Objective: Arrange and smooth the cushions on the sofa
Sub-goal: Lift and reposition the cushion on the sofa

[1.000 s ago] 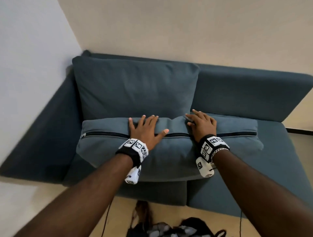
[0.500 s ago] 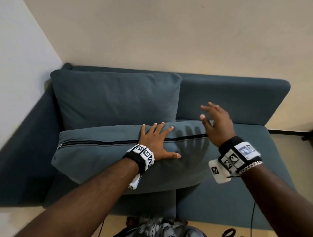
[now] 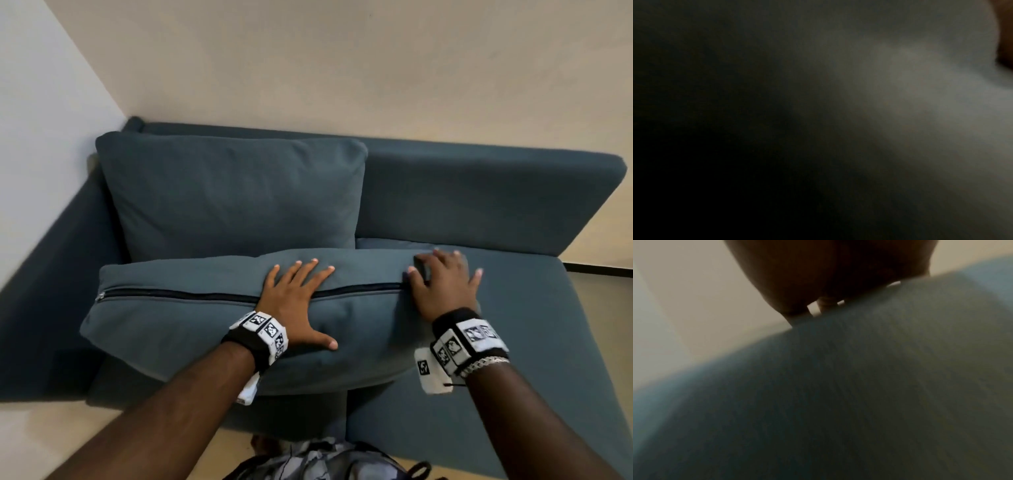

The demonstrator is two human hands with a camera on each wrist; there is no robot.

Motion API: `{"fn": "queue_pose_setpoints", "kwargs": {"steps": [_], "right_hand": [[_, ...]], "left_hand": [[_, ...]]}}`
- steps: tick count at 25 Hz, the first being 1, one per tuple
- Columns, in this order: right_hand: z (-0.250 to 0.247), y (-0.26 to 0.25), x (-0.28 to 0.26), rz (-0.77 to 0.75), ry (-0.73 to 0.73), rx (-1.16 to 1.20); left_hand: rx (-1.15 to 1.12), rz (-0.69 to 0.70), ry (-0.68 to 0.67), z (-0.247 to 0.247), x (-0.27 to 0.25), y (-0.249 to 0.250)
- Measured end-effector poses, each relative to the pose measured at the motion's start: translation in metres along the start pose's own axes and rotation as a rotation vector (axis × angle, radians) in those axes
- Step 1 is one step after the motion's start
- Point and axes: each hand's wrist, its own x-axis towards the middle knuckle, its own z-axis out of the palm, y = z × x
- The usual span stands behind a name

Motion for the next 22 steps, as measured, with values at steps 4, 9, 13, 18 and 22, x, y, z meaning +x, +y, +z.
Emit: {"fn": "queue_pose_setpoints", "kwargs": {"steps": [4,9,13,18,22], "right_hand": [[-0.035,-0.037,-0.016,-0.249,0.510,0.351],[0.033,-0.033,-0.006,-0.127,-0.216,-0.173],[-0.028,-0.069,-0.011,-0.283,0.438,0.459],[0.053,-0.049,-0.036,-0.318,-0.283,-0.267],[0.002,-0.069,-0.016,-0.301,-0.057,0.065]], "left_hand": [[-0.025,-0.010,-0.013,-0.007,0.000,-0.009],[-0.014,-0.008,-0.024,-0.004,-0.002,0.007],[-0.018,-0.030,-0.005,-0.009,-0.003,-0.001],[0.061,0.013,-0.041,-0.019,-0.001,-0.002],[0.115,0.019,-0.003,-0.035,-0.004,-0.034]]}}
